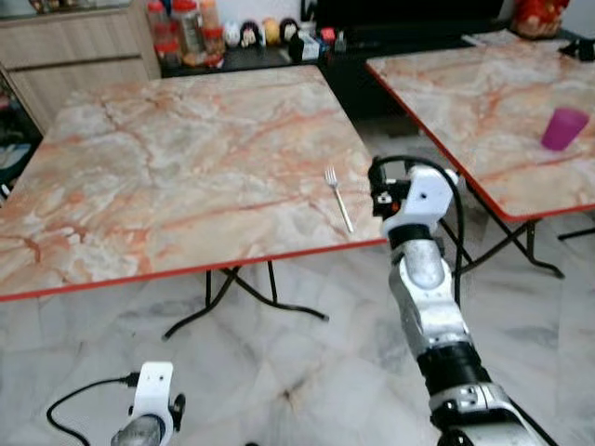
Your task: Setting the table
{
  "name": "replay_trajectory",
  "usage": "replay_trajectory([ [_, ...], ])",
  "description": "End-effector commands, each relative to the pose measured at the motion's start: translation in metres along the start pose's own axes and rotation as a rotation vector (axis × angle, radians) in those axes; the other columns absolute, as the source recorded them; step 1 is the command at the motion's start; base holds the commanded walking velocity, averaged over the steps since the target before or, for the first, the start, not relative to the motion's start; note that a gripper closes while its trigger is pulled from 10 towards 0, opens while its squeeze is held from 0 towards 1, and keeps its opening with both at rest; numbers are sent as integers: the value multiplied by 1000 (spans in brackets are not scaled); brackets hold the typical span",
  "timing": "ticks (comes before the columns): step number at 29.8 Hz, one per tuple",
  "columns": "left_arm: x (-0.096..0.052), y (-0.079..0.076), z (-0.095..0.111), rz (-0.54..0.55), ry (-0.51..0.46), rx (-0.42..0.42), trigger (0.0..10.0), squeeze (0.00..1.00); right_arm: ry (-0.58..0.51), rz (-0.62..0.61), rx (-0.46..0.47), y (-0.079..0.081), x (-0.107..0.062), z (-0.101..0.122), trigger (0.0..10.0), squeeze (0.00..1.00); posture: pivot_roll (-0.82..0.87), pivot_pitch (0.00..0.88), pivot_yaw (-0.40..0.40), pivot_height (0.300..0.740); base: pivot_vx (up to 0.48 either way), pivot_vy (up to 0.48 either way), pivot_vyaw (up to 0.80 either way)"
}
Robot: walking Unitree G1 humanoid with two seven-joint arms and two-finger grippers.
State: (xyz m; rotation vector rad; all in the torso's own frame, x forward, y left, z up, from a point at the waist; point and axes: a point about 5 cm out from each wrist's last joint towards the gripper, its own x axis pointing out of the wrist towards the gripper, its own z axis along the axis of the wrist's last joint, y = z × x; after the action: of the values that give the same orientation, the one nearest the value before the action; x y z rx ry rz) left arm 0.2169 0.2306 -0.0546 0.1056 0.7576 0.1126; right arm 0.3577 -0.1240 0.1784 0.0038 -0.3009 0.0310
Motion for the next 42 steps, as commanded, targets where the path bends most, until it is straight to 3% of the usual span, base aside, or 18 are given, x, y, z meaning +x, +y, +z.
replay_trajectory([
  [1, 0, 0, 1, 0, -2, -2, 10000, 0, 3, -10, -16, -5, 0, 0, 10000, 0, 51, 107, 35, 740, 352, 0, 0],
  [15, 0, -3, 1, -6, -1, -2, 10000, 0, -26, -13, -42, -6, 3, 5, 10000, 0, 49, 90, 28, 740, 350, 0, 528],
  [17, 1, -4, 1, -7, -2, -2, 10000, 0, -48, -6, -2, -3, 2, 8, 10000, 0, 50, 78, 22, 740, 354, 0, 0],
  [28, 0, -4, -1, -9, 2, -5, 10000, 0, -29, 0, -12, -2, -1, 4, 10000, 0, 42, 93, 20, 740, 353, 0, 0],
  [33, -1, -6, -4, -11, 9, -9, 10000, 0, -16, -46, 72, -9, -4, 3, 10000, 0, 39, 100, 19, 740, 354, 0, 0],
  [42, -1, -6, -5, -9, 11, -14, 10000, 0, 28, -41, 23, -13, -18, -7, 10000, 0, 38, 114, 15, 740, 337, 0, 0],
])
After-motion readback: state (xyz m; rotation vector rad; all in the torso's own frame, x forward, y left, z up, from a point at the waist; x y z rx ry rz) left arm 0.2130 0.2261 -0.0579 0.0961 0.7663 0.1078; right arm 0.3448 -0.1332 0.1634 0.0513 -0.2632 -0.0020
